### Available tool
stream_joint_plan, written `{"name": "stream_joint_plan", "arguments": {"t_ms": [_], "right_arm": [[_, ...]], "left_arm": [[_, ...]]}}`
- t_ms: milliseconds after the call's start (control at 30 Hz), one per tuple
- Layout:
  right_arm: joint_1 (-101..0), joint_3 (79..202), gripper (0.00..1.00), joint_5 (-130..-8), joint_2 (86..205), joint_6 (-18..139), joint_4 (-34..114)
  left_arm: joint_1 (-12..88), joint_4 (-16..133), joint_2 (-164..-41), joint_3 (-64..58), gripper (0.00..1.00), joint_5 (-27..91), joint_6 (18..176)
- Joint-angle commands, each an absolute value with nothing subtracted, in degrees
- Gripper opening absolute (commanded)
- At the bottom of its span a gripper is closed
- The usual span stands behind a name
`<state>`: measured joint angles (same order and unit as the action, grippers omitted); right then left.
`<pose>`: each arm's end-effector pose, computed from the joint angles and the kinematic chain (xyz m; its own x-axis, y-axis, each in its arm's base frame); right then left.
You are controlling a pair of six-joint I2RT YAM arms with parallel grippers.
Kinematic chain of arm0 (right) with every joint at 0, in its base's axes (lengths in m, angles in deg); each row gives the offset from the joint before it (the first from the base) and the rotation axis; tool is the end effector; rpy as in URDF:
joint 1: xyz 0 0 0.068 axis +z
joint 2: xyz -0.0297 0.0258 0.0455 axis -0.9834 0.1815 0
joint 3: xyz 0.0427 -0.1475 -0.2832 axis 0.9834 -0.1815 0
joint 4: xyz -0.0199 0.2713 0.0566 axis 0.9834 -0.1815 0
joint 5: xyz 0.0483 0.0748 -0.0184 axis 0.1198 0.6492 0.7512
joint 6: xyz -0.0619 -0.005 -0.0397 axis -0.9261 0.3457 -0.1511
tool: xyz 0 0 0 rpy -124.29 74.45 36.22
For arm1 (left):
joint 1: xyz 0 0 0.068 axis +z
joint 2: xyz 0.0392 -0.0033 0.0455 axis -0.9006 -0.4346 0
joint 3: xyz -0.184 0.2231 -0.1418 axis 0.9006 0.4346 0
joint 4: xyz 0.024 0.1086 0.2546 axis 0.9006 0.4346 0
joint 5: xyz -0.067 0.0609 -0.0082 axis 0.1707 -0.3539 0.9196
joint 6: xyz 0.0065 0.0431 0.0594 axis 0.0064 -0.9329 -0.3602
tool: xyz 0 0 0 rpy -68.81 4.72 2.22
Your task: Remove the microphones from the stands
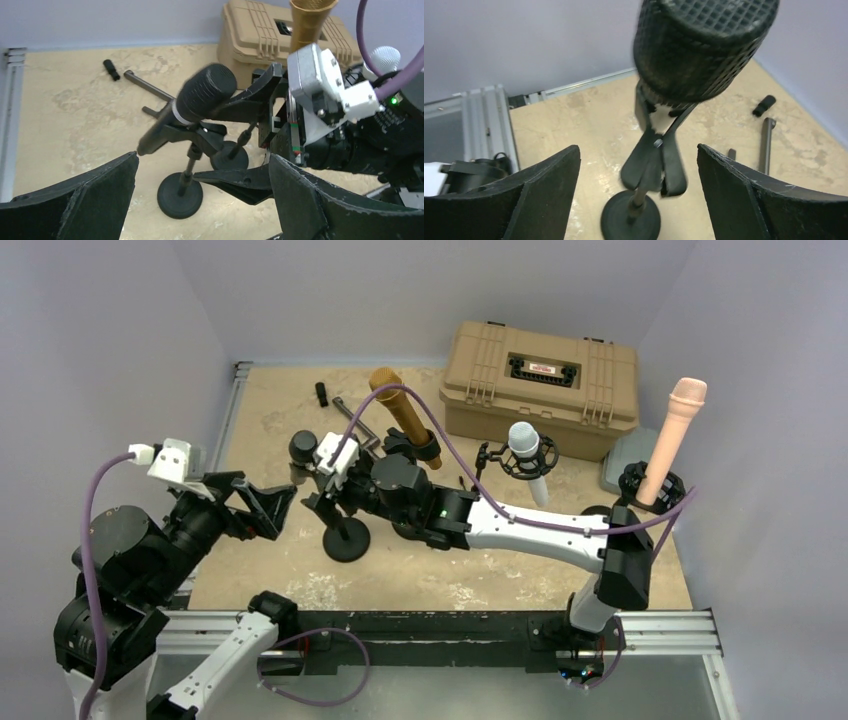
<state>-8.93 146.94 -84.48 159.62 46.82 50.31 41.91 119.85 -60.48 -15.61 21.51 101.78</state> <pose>0.1585 0.4255 0.4156 0.0823 -0.1130 -0.9902 -0.8867 0.4452 -0.1245 0.0102 -0.0018 0.5117 -0.2193 -0.2152 -0.9516 0.2972 0.9143 -0.2752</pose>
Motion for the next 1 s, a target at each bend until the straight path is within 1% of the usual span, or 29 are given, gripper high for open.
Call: {"name": "stream_joint_plan", "arguments": {"t_ms": [0, 133, 267, 533, 600, 733, 833, 967], "right_arm": [[-8.9, 145.4, 0.85, -84.0, 154.2, 56.3, 48.1], [-8.9, 142.6, 0.86, -82.5, 151.4, 60.7, 48.8], [-8.9, 140.6, 0.88, -82.1, 150.0, 62.3, 50.1], [-8.9, 140.9, 0.87, -86.5, 151.4, 65.2, 50.4], [-8.9, 141.1, 0.87, -89.5, 151.9, 66.0, 50.4], [-8.9, 141.5, 0.86, -92.3, 152.9, 67.4, 50.5], [-8.9, 142.1, 0.85, -95.3, 153.6, 68.9, 49.9], [-8.1, 141.2, 0.84, -95.4, 153.6, 67.2, 53.0]], "left_arm": [[41.6, 115.6, -62.3, -14.0, 1.0, 30.8, 98.2], [41.6, 113.2, -64.0, -12.8, 1.0, 32.3, 95.3], [41.7, 110.8, -66.5, -11.9, 0.99, 29.4, 91.8], [41.6, 105.3, -69.9, -10.5, 0.89, 29.2, 87.9], [41.7, 104.1, -70.0, -9.6, 0.87, 29.1, 87.2], [41.7, 102.7, -69.9, -7.8, 0.79, 29.3, 86.7], [41.7, 102.4, -69.6, -6.6, 0.77, 29.3, 86.7], [41.7, 102.0, -69.3, -5.9, 0.73, 29.4, 86.6]]}}
